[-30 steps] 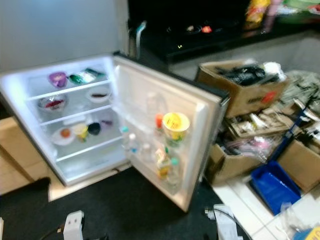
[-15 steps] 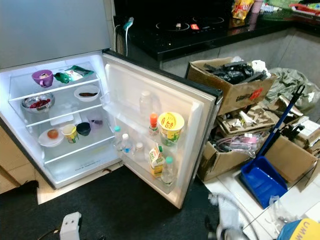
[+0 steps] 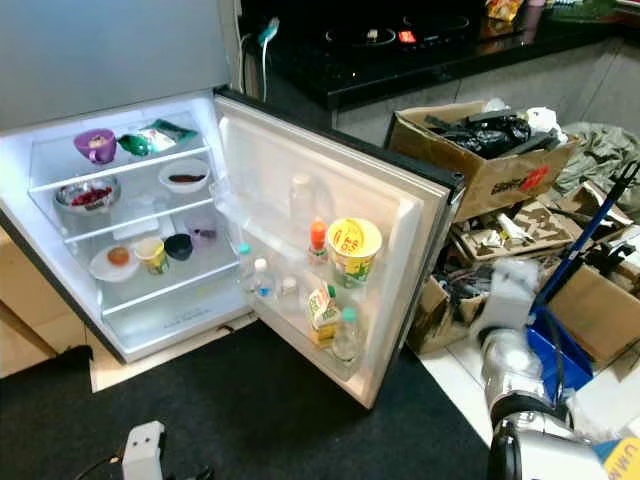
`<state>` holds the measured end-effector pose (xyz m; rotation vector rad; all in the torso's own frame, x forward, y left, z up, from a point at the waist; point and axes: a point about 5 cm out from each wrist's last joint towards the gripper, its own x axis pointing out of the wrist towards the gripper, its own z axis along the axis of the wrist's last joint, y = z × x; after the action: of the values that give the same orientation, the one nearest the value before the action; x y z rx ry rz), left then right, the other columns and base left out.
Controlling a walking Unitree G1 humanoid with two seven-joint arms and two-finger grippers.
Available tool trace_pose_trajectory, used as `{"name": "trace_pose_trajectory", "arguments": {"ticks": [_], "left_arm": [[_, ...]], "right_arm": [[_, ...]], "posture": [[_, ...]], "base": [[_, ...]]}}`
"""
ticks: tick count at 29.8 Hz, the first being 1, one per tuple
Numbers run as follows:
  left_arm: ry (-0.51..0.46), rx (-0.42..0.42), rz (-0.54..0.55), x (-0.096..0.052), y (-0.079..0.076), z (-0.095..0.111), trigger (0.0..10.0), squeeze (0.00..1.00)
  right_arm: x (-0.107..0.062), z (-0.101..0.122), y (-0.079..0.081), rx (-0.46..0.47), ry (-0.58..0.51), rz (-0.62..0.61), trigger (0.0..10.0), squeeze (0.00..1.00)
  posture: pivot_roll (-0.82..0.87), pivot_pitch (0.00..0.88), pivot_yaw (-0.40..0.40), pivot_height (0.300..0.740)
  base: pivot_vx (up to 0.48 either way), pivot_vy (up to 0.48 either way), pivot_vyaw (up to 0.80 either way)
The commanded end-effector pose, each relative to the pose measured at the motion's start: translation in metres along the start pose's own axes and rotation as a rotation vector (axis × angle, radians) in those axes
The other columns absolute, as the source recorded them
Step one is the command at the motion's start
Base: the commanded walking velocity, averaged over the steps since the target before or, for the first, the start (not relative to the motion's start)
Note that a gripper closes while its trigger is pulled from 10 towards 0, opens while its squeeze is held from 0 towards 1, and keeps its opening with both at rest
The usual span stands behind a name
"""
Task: Restocking fridge
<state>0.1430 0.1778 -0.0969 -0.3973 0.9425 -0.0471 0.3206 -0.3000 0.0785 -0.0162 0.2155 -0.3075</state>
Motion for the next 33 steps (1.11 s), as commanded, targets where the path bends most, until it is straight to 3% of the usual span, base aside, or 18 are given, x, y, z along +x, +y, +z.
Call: {"name": "trace_pose_trajectory", "arguments": {"ticks": [1,5,8,18,33], "left_arm": [[-0.001,0.001,0.027,-0.003,0.008,0.000,10.0,0.00],[-0.010,0.005,0.030,-0.005,0.011,0.000,10.0,0.00],[-0.054,0.010,0.041,-0.011,0.024,0.006,10.0,0.00],[-0.109,0.021,0.059,-0.021,0.042,0.018,10.0,0.00],[-0.172,0.048,0.041,-0.024,0.049,0.035,10.0,0.00]], "right_arm": [[-0.004,-0.012,0.002,0.013,0.039,-0.001,10.0,0.00],[0.004,0.013,-0.007,0.056,-0.029,-0.048,10.0,0.00],[0.014,0.062,-0.029,0.149,-0.166,-0.121,10.0,0.00],[0.017,0.090,-0.037,0.214,-0.237,-0.134,10.0,0.00],[0.021,0.116,-0.027,0.267,-0.318,-0.022,10.0,0.00]], "posture": [[-0.04,0.023,0.002,0.740],[-0.02,0.064,0.012,0.740],[0.01,0.118,0.017,0.740],[0.04,0.177,0.034,0.740],[0.06,0.205,0.048,0.740]], "base": [[0.000,0.000,0.00],[0.000,0.000,0.00],[0.000,0.000,0.00],[0.000,0.000,0.00],[0.000,0.000,0.00]]}}
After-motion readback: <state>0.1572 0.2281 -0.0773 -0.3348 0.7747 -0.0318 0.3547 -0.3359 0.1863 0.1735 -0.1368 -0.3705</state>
